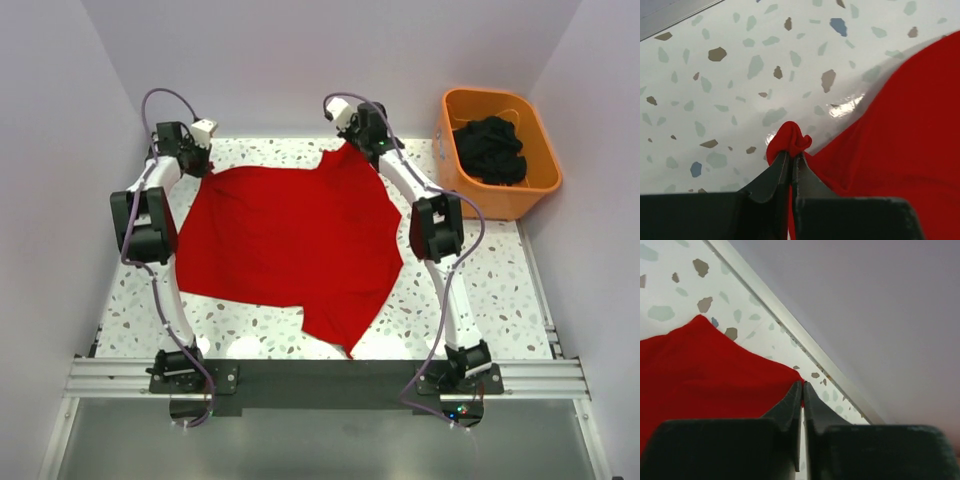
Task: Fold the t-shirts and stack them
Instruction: Flatten the tshirt out
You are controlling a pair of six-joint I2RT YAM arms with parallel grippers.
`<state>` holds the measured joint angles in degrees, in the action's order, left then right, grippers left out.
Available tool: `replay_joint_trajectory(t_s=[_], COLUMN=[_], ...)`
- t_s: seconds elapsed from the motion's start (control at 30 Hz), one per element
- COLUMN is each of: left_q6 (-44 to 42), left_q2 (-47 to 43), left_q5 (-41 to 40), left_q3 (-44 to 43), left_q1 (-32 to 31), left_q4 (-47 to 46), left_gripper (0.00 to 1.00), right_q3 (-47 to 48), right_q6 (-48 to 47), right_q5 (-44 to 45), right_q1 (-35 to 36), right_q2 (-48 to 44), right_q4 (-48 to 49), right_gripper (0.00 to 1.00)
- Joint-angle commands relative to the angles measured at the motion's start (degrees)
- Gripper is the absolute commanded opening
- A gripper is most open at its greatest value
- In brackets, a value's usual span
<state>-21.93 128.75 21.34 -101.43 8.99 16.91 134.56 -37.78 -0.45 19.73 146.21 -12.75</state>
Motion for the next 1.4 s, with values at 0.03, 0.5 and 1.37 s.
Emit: replay_joint_trajectory(t_s=[0.03, 0.5, 1.37], left_q6=[4.4, -0.3, -1.0], left_q2=[2.1, -14.0, -14.8], left_q5=[-6.7, 0.4, -6.2], left_q3=[-5.9, 2.3, 19.9], left_q1=[0.7, 4.7, 5.2], left_q4=[-2.1, 10.3, 18.9], left_gripper=[0.14, 0.58, 0.57], right_q3=[2.8, -9.7, -20.9], right_q6=[-4.1, 10.0, 17.1], right_q5=[9.5, 5.3, 9.3], right_q1=[2.1, -1.3, -7.9], right_q2=[1.4, -20.0, -9.6], right_q4=[12.0, -22.0, -35.1], right_gripper=[0.32, 0.8, 0.35])
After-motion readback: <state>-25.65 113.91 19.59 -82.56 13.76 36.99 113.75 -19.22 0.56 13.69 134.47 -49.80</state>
